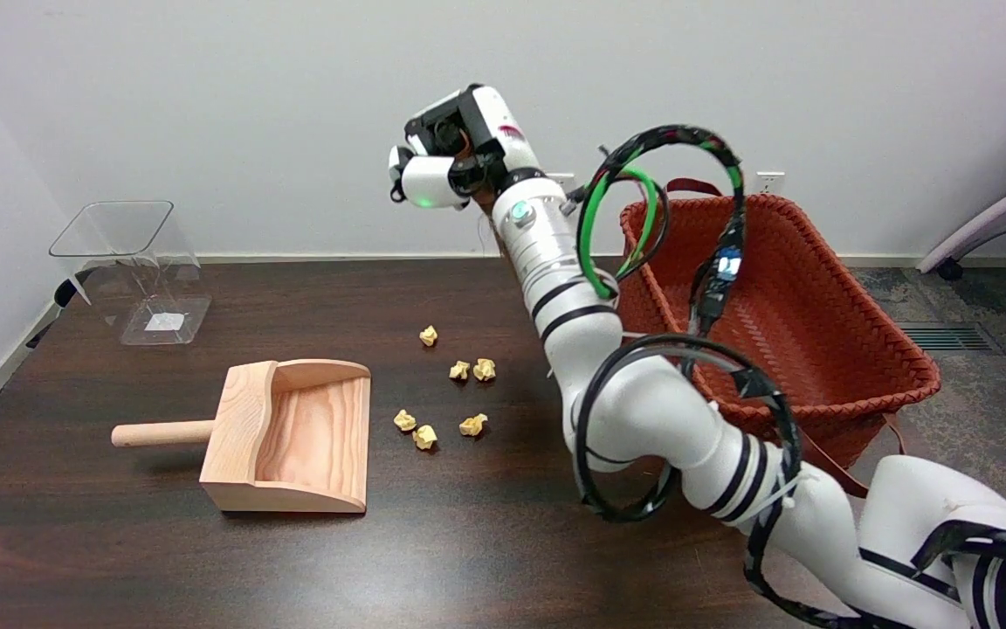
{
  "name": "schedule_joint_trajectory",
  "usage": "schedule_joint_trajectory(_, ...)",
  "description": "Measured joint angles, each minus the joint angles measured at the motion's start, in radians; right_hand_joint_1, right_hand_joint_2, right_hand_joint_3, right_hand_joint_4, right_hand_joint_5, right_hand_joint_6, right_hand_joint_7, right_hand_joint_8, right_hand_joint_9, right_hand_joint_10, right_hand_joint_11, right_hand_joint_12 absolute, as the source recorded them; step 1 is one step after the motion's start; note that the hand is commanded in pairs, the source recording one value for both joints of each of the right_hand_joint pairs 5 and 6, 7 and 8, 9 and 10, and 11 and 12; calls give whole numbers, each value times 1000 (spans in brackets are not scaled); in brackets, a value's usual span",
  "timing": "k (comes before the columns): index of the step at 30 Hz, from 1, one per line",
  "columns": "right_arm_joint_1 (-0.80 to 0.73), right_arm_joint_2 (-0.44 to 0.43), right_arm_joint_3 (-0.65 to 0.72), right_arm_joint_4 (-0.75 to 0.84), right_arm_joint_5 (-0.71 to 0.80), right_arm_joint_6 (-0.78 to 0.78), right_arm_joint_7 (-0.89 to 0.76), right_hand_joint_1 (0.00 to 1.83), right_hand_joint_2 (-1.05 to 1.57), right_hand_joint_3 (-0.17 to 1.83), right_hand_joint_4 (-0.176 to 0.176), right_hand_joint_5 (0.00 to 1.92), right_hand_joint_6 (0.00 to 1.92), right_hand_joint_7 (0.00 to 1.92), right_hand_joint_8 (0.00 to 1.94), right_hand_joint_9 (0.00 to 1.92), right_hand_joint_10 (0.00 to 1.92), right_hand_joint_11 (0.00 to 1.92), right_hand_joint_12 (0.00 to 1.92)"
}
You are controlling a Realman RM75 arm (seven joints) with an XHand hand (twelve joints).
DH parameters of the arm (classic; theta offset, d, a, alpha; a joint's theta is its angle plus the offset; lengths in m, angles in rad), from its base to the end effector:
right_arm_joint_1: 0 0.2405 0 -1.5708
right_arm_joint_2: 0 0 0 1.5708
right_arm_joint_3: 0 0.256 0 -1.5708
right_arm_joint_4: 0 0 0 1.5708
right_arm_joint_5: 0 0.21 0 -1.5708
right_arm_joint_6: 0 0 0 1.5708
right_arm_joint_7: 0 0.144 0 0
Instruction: Sweep the paper balls into the dustpan.
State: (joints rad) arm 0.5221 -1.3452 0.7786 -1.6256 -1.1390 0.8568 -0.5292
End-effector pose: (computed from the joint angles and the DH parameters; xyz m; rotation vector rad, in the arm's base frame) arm -0.1271 -0.4025 0.1593 1.4466 -0.7115 1.1145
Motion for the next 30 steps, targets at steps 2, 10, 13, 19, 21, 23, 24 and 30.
schedule_joint_trajectory(2, -5, -11, -5, 17, -9, 12, 1, 1366, 722, 997, 0, 1920, 1920, 1920, 1920, 1920, 1920, 1920, 1920)
schedule_joint_trajectory(10, -42, -44, -23, 65, -37, 62, 9, 1369, 711, 1001, 0, 1920, 1920, 1920, 1920, 1920, 1920, 1920, 1920)
schedule_joint_trajectory(13, -62, -56, -30, 73, -53, 81, 12, 1371, 681, 1009, 0, 1920, 1920, 1920, 1920, 1920, 1920, 1920, 1920)
schedule_joint_trajectory(19, -107, -84, -36, 82, -96, 109, 17, 1375, 657, 1018, 0, 1920, 1920, 1920, 1920, 1920, 1920, 1920, 1920)
schedule_joint_trajectory(21, -120, -91, -37, 86, -119, 115, 23, 1377, 656, 1017, 0, 1920, 1920, 1920, 1920, 1920, 1920, 1920, 1920)
schedule_joint_trajectory(23, -135, -100, -38, 90, -139, 121, 35, 1379, 651, 1020, 0, 1920, 1920, 1920, 1920, 1920, 1920, 1920, 1920)
schedule_joint_trajectory(24, -140, -102, -38, 92, -145, 123, 39, 1380, 650, 1021, 0, 1920, 1920, 1920, 1920, 1920, 1920, 1920, 1920)
schedule_joint_trajectory(30, -173, -125, -40, 117, -195, 136, 81, 1384, 629, 1022, 0, 1920, 1920, 1920, 1920, 1920, 1920, 1920, 1920)
